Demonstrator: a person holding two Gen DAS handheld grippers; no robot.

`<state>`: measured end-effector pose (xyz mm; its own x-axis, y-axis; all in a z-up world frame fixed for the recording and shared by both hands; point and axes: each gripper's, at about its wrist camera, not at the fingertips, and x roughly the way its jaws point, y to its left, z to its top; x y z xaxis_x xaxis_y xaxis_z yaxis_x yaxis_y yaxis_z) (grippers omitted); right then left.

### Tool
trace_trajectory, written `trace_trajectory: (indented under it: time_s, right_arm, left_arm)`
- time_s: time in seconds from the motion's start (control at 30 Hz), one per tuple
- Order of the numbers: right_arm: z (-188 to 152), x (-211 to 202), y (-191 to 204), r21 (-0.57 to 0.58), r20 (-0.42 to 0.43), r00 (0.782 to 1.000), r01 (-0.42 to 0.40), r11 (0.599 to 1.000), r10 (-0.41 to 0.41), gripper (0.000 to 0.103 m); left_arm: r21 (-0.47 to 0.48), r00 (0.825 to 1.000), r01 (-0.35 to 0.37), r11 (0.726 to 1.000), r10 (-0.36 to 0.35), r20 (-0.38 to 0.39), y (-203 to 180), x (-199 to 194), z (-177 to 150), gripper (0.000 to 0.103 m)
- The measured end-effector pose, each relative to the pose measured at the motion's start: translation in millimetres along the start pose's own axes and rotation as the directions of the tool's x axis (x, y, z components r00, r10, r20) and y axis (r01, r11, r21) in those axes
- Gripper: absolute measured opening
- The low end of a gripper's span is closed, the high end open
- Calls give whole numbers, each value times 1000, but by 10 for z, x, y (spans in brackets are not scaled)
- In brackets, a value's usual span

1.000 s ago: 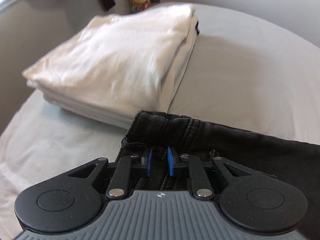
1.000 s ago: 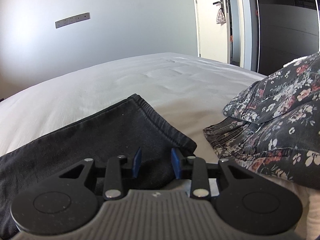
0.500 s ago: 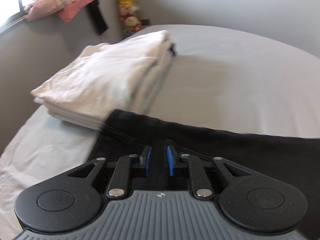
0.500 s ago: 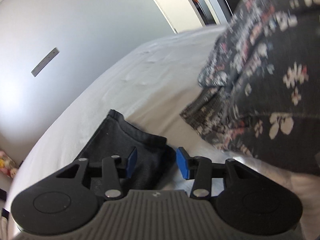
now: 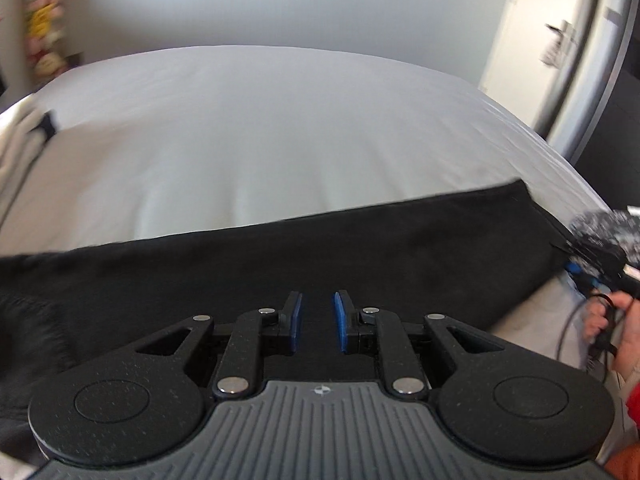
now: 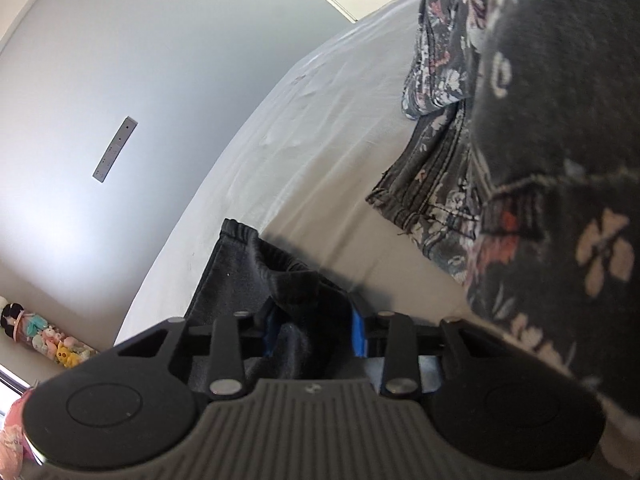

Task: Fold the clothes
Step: 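Lift the leg hems with the right gripper and fold them toward the waistband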

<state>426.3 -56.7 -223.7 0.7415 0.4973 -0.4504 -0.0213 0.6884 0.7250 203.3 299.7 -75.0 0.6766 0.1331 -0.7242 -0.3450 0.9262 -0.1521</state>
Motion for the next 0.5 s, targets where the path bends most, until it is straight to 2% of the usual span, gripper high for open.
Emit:
trace_trajectory:
  time_s: [0.03, 0.1, 0.3, 0.37, 0.5]
  right_arm:
    - [3, -16, 28, -9, 4, 1000, -7, 1000, 8, 25]
    - [16, -73, 102, -23, 21, 999, -33, 999, 33, 23]
    - [44, -244, 281, -19, 61, 991, -119, 993, 120, 21]
    - [51, -286, 323, -6, 68, 987, -145, 989, 146, 21]
    - [48, -396, 480, -17, 85, 973, -213, 977, 214, 20]
  left_arm:
    - [15, 1000, 24, 1000, -24, -7, -147, 64, 14, 19]
    - [42, 998, 58, 997, -57, -32, -403, 212, 24, 19]
    - [110, 990, 106, 988, -94, -101, -841, 680, -34, 19]
    - [143, 987, 115, 983, -97, -127, -948, 797, -88, 19]
    - [183, 982, 86, 979, -52, -181, -1043, 1024, -187, 19]
